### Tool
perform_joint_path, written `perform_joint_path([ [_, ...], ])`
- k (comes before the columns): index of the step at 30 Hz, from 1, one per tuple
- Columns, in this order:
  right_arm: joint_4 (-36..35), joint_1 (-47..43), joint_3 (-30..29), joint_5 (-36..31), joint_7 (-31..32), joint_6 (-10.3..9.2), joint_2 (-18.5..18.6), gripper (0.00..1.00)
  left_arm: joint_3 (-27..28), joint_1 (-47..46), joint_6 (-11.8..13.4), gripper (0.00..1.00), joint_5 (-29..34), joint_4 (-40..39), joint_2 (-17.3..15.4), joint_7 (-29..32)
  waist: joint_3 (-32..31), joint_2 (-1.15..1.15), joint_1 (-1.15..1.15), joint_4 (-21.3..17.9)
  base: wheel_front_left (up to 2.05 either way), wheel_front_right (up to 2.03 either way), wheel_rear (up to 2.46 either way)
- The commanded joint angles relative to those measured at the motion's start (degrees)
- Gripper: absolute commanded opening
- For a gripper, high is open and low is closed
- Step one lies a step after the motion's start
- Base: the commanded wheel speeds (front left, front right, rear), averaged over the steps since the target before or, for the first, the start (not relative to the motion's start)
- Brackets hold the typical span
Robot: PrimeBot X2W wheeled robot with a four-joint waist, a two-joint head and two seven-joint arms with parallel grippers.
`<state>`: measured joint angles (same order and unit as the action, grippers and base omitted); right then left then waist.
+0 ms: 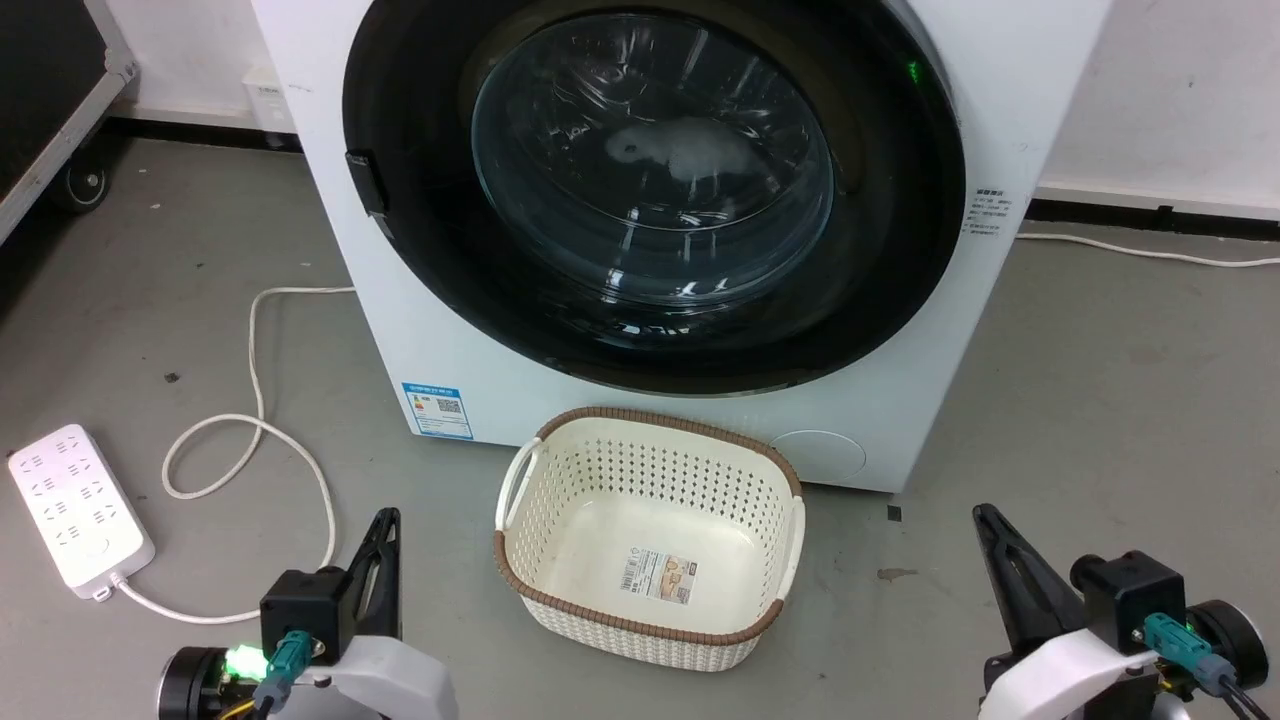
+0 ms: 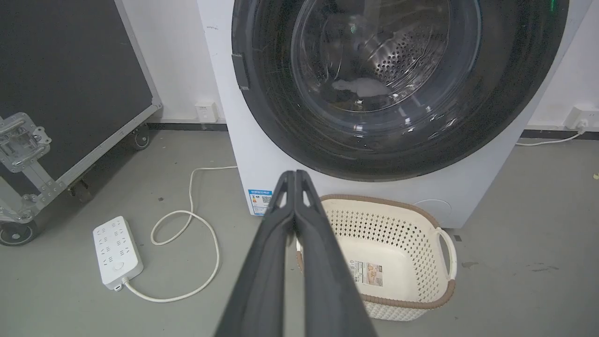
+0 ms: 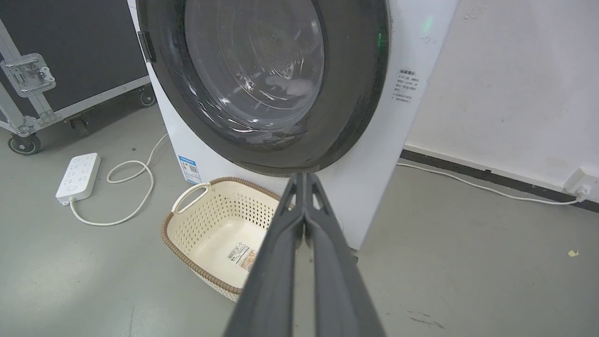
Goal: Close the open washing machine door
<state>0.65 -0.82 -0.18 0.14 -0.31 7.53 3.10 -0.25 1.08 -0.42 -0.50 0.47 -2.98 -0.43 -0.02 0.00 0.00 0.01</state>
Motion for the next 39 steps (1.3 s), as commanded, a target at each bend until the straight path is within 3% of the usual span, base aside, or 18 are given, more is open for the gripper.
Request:
perform_joint_path([
  [1,-0.63,0.81,0.16,-0.14,0.27,-0.04,-0.23,0.0,0.24,-1.07,0.4,0.0,0.48,-0.44,0.1,0.39,0.02,0.0,0.0,-0.01,0.0,0.0,0.0],
  [39,-0.65,0.82,0.18,-0.14,0.31,-0.04,-0.23,0.0,0.25,-1.08,0.42,0.0,0.5,-0.47,0.11,0.43,0.02,0.0,0.0,-0.01,0.0,0.0,0.0],
])
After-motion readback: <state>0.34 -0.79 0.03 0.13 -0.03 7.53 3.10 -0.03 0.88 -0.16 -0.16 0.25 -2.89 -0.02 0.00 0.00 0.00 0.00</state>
